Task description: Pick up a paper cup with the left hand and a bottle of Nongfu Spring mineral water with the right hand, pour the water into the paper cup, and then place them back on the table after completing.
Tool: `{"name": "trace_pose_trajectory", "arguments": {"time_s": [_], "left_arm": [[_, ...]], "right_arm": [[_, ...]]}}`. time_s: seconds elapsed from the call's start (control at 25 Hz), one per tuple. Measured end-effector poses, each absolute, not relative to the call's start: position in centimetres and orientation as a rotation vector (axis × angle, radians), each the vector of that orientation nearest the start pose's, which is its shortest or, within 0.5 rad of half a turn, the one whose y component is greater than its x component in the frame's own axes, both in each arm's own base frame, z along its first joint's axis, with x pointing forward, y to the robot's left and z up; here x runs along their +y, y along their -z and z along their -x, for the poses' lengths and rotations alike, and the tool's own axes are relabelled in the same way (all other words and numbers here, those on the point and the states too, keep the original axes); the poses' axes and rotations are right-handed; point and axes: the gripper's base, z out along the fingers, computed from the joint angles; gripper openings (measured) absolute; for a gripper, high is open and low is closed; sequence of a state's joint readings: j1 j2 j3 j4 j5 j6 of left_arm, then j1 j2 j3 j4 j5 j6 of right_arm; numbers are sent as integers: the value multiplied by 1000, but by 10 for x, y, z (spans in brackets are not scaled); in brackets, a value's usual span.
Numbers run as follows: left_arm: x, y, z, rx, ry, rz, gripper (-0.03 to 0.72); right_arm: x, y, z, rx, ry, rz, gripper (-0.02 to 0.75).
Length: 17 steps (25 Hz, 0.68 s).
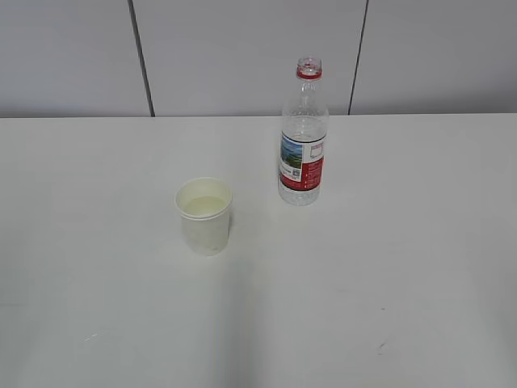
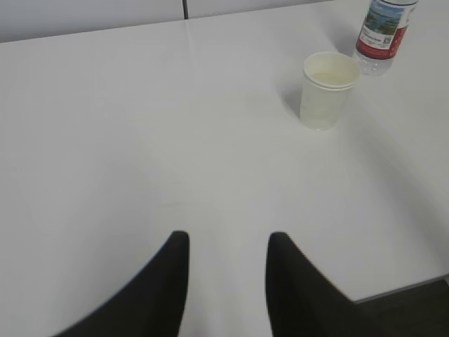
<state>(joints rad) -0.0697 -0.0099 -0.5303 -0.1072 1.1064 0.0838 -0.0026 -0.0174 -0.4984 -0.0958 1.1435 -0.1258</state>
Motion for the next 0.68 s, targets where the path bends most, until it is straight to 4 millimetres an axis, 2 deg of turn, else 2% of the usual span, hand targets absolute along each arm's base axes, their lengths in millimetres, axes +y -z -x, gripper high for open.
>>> {"name": "trace_pose_trajectory", "arguments": {"time_s": [0.68], "left_arm": [[-8,-282,13,2040,119,-167,238]], "right_arm": [[-8,-270,11,2110,192,120,586]]}}
